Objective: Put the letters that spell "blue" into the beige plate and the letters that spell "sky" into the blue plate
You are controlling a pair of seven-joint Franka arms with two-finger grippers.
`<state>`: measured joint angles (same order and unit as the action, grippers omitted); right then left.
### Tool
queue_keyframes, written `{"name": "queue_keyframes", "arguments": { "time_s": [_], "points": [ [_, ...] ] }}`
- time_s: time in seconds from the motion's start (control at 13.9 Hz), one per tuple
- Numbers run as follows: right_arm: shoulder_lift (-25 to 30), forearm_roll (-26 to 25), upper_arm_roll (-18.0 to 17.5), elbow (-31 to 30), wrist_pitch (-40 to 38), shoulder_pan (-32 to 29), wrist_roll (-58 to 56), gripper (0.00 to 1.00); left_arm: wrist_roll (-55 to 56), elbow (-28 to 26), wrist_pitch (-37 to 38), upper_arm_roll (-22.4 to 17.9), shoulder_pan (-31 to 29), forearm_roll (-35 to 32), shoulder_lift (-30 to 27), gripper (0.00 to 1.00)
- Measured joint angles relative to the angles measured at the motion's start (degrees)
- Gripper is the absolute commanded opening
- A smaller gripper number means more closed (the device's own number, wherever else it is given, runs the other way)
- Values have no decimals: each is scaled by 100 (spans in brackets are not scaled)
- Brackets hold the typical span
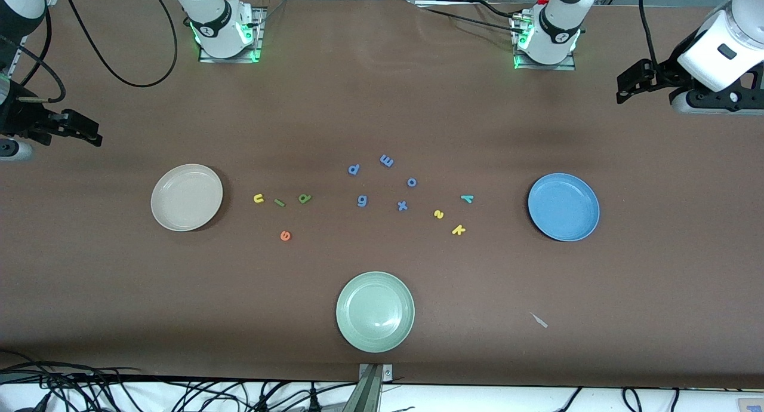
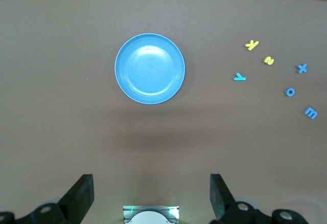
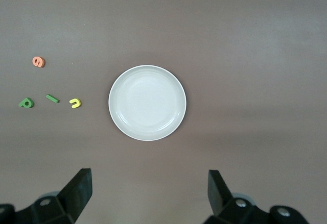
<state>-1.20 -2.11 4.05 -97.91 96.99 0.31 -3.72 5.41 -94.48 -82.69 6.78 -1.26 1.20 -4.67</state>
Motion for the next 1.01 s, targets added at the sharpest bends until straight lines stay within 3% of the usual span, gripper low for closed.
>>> {"name": "queue_keyframes", "arguments": {
  "time_s": [1.01],
  "points": [
    [-2, 0, 1, 0, 0, 0, 0, 100, 0, -41, -501, 163, 17, 416, 290, 100]
  ]
}}
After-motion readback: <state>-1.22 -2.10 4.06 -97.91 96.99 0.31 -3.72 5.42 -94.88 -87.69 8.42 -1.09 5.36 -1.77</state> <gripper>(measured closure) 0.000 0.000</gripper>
